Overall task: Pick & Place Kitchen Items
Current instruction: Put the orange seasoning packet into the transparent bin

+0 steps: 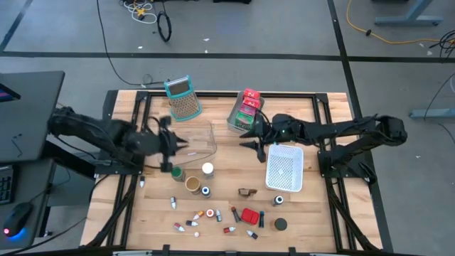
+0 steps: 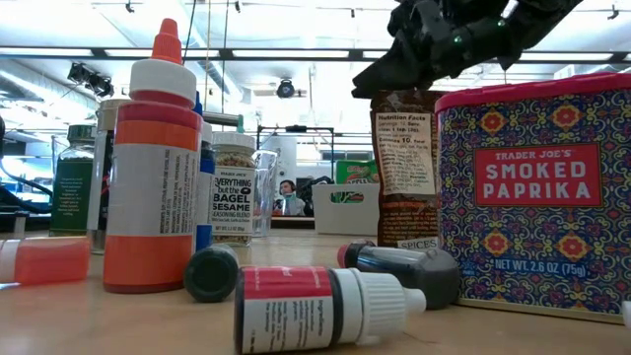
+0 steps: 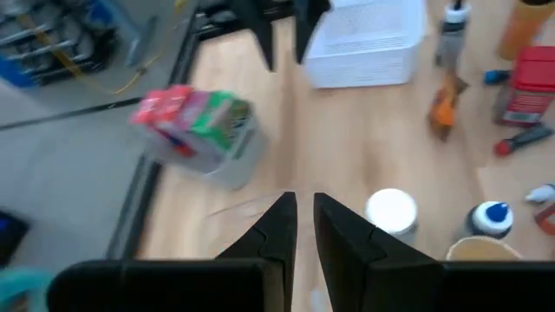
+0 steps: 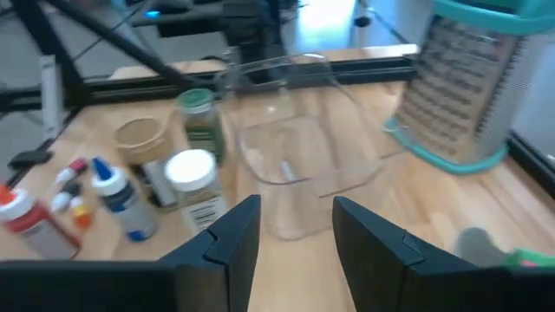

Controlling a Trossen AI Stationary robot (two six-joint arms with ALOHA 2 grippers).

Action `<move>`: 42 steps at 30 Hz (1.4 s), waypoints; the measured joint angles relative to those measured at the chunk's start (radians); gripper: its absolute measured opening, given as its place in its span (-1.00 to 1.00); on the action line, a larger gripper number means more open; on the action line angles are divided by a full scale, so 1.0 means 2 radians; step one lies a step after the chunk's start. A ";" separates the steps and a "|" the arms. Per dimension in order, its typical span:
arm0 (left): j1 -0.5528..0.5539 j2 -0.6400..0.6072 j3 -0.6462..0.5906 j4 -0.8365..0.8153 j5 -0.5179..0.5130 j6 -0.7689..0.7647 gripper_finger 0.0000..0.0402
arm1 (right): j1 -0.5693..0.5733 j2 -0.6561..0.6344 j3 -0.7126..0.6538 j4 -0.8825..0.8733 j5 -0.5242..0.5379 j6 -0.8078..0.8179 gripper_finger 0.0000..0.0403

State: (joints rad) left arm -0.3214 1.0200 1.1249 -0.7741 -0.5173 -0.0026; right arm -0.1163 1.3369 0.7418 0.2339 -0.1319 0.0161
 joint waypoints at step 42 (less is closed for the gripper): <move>0.000 0.030 -0.329 0.575 0.083 -0.012 -0.75 | 0.185 0.087 0.000 0.071 -0.007 -0.010 -0.23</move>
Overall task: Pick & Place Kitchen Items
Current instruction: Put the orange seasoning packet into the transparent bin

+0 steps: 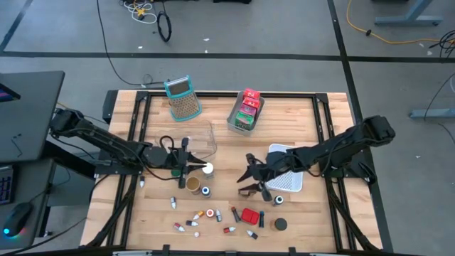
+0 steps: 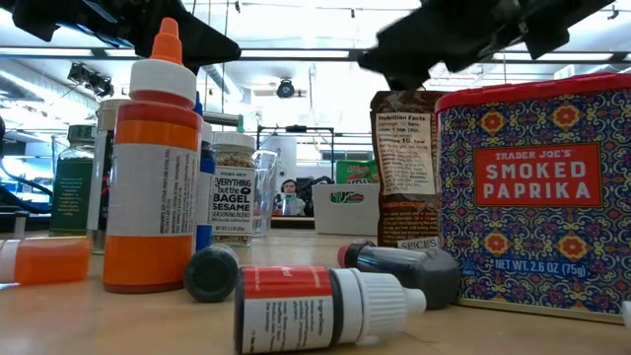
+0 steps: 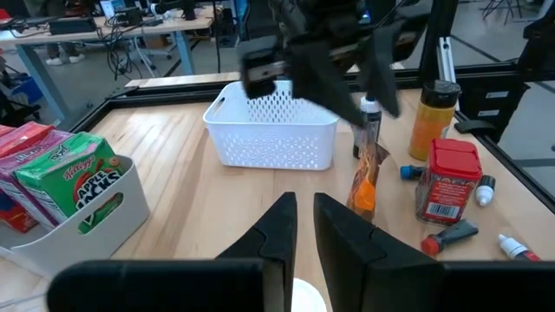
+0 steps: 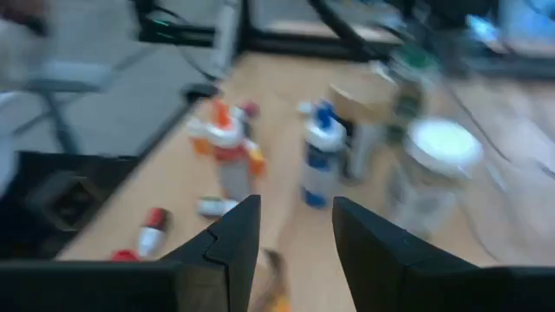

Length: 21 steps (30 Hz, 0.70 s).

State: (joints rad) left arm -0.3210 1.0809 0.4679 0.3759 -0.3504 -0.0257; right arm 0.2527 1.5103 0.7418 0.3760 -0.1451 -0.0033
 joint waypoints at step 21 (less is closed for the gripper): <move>0.000 0.000 0.000 0.004 -0.002 -0.026 -0.75 | -0.002 0.024 0.000 0.007 0.031 0.005 -0.23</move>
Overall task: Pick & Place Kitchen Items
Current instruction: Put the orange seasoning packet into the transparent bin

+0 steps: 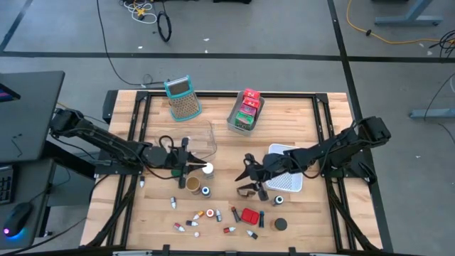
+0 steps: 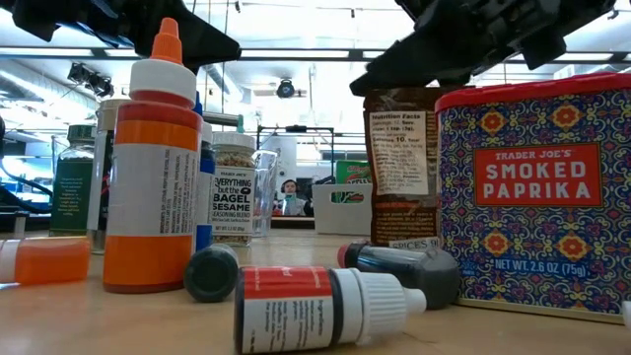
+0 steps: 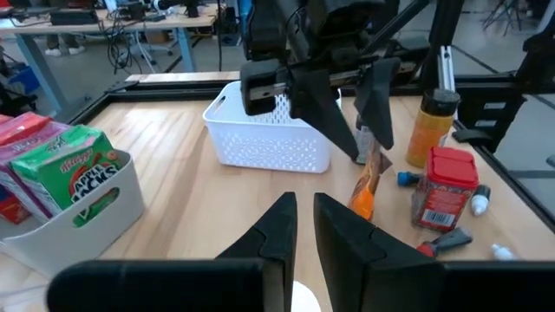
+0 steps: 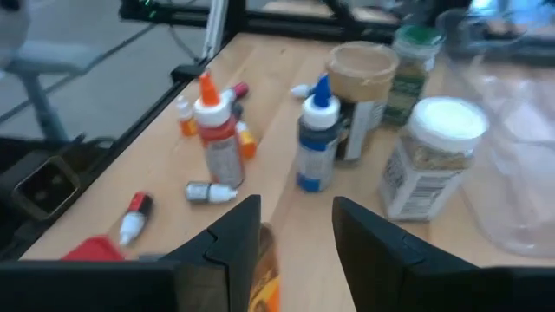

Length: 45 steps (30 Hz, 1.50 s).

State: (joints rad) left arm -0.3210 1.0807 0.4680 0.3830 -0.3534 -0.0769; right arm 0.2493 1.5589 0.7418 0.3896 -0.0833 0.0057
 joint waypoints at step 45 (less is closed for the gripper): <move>-0.004 -0.009 0.017 0.049 -0.034 0.036 -0.75 | -0.056 -0.020 0.051 0.188 0.205 -0.010 -0.97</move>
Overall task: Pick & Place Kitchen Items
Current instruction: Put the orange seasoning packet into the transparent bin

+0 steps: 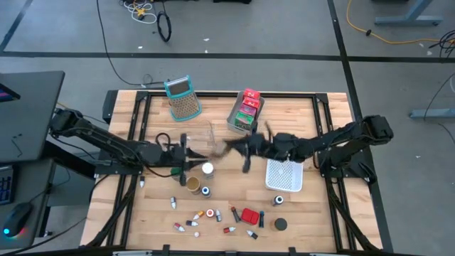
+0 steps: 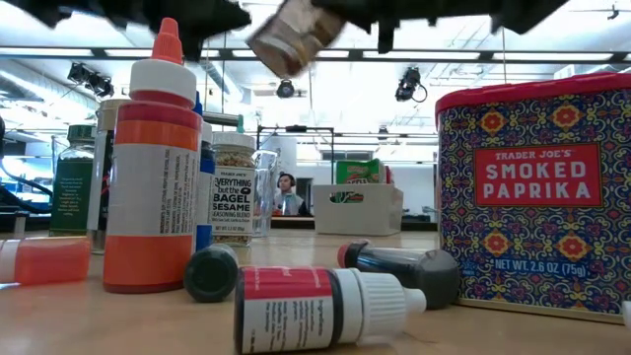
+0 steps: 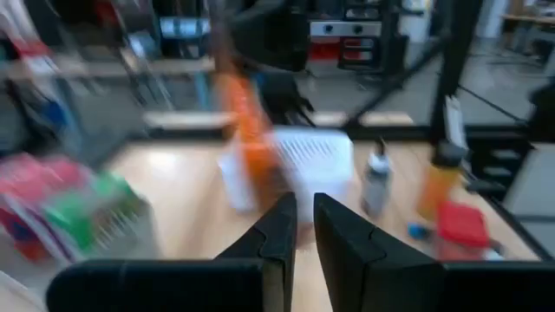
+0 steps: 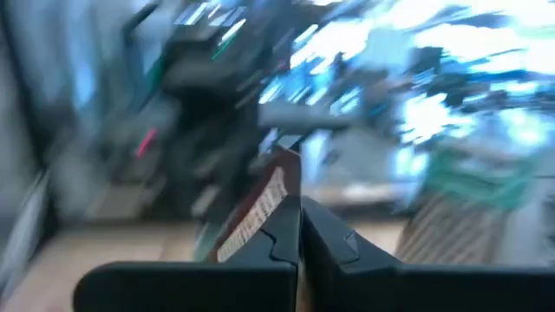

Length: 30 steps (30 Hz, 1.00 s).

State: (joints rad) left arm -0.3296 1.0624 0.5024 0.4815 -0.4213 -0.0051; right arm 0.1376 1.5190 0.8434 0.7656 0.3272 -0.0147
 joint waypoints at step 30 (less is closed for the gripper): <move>-0.063 -0.064 0.037 0.004 -0.485 0.297 -0.75 | -0.042 0.284 0.291 -0.268 0.161 0.217 -0.98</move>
State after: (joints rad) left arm -0.4557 0.9338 0.5766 0.4904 -1.3918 0.5896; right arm 0.0533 2.0865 1.4261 0.2292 0.6483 0.4198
